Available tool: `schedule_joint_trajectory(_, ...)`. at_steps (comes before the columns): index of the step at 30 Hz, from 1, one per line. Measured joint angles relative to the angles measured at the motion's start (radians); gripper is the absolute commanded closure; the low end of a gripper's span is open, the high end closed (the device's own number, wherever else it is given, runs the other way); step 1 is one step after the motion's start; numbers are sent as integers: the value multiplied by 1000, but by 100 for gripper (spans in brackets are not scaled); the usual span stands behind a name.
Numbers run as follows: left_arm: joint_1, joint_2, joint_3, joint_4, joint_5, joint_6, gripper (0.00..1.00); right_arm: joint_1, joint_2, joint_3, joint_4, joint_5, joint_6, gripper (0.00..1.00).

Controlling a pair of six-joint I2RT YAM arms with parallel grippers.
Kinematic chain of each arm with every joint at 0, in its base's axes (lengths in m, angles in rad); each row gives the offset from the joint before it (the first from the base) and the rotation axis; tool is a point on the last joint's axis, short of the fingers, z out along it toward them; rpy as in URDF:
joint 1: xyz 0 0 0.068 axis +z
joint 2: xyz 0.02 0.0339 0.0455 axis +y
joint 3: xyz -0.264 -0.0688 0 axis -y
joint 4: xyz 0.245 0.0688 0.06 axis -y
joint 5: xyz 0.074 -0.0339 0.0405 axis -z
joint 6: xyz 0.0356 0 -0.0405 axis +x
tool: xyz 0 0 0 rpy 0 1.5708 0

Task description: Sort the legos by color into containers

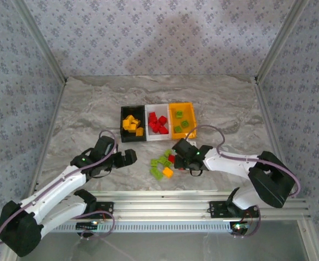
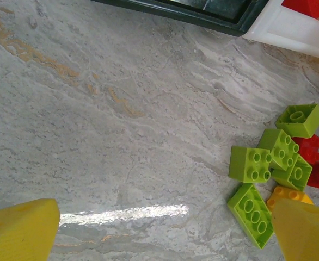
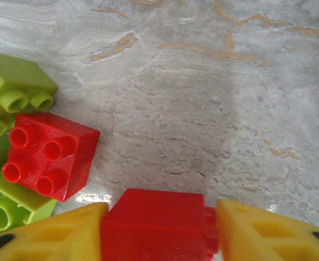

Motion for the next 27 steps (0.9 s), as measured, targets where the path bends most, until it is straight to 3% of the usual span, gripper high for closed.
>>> schedule_joint_trajectory(3,0,0,0,0,3,0,0,0,-6,1,4,-5,-3,60)
schedule_joint_trajectory(8,0,0,0,0,3,2,0,-1,-47,45,-45,-10,-36,62)
schedule_joint_trajectory(12,0,-1,0,0,3,3,0,-7,-31,233,-78,-20,-95,63)
schedule_joint_trajectory(19,0,-28,-14,-1,6,2,0,-64,230,617,-40,-29,-194,62)
schedule_joint_trajectory(24,5,-64,-16,-4,6,3,0,-143,449,795,-39,-23,-234,60)
schedule_joint_trajectory(26,6,-77,-16,-5,6,3,0,-165,518,856,-53,-24,-243,54)
schedule_joint_trajectory(27,6,-81,-16,-5,6,3,0,-173,546,883,-58,-24,-247,45)
